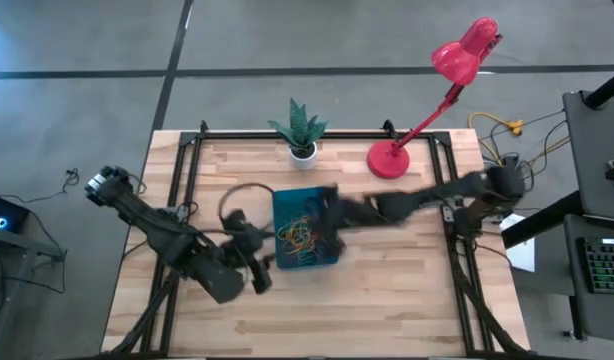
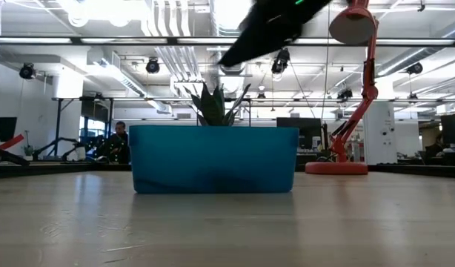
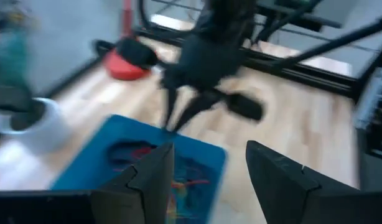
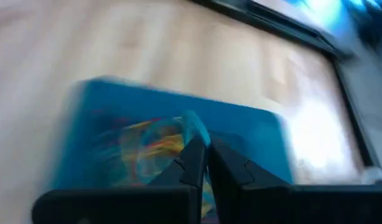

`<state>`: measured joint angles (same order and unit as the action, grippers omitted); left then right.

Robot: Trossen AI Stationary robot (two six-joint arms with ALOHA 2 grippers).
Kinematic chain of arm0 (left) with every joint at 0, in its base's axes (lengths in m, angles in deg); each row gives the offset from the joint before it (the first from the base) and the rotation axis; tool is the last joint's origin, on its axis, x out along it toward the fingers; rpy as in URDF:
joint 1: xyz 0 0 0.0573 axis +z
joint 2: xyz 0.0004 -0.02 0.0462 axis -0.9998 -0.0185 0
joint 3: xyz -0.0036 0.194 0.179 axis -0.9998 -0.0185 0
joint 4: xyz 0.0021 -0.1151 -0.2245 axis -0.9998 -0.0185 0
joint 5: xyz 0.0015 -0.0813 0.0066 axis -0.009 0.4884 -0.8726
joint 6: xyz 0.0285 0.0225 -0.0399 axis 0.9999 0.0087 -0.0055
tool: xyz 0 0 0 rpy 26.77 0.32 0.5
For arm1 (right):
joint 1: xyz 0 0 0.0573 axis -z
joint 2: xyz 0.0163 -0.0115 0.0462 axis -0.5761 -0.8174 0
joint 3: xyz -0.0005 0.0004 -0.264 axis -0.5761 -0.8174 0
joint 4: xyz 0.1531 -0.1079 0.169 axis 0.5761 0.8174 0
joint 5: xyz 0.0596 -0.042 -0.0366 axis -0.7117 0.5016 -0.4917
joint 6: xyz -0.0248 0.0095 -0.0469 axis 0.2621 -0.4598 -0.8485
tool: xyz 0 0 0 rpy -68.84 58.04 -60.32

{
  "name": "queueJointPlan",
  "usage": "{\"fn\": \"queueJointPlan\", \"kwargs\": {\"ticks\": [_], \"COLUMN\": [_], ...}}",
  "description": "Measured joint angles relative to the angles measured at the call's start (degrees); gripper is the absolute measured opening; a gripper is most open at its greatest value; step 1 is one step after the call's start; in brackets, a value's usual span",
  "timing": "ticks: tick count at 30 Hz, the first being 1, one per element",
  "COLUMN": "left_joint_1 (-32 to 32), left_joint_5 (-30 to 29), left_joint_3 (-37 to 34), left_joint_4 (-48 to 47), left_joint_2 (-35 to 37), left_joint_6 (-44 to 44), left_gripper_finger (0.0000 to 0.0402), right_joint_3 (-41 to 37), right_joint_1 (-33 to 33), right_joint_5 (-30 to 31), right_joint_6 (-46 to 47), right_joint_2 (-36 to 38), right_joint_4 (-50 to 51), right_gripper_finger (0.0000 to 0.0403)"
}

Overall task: Pick and place rubber bands into bin
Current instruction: Put the blue rubber band into the blue bin, then return to Home Position

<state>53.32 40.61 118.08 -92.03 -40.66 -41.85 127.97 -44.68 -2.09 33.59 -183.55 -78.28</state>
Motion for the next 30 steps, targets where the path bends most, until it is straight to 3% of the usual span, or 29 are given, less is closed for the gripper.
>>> {"fn": "queueJointPlan", "kwargs": {"ticks": [4,11,17,20,26,30], "left_joint_1": [0.25,0.37,0.69,0.79,1.92,4.54], "left_joint_5": [-2.46,-2.23,-2.22,-1.61,1.85,3.70], "left_joint_3": [-0.11,-0.14,-0.16,-0.22,-4.77,-16.58], "left_joint_4": [-6.19,-17.26,-24.80,-27.24,-20.96,0.79], "left_joint_2": [3.93,7.66,8.88,9.71,13.93,19.11], "left_joint_6": [-4.37,-9.33,-8.89,-9.22,-7.79,2.24], "left_gripper_finger": [0.0184,0.0184,0.0184,0.0184,0.0184,0.0184], "right_joint_3": [9.28,22.16,24.51,24.34,20.64,13.31], "right_joint_1": [6.88,10.50,8.69,7.96,7.71,6.84], "right_joint_5": [0.05,-0.20,-0.49,-0.84,-11.05,-10.79], "right_joint_6": [6.38,6.90,3.70,7.24,19.78,26.53], "right_joint_2": [-7.82,-17.01,-16.27,-12.79,-3.54,5.37], "right_joint_4": [4.29,20.66,25.94,30.01,36.57,35.07], "right_gripper_finger": [0.0026,0.0113,0.0183,0.0198,0.0193,0.0184]}}
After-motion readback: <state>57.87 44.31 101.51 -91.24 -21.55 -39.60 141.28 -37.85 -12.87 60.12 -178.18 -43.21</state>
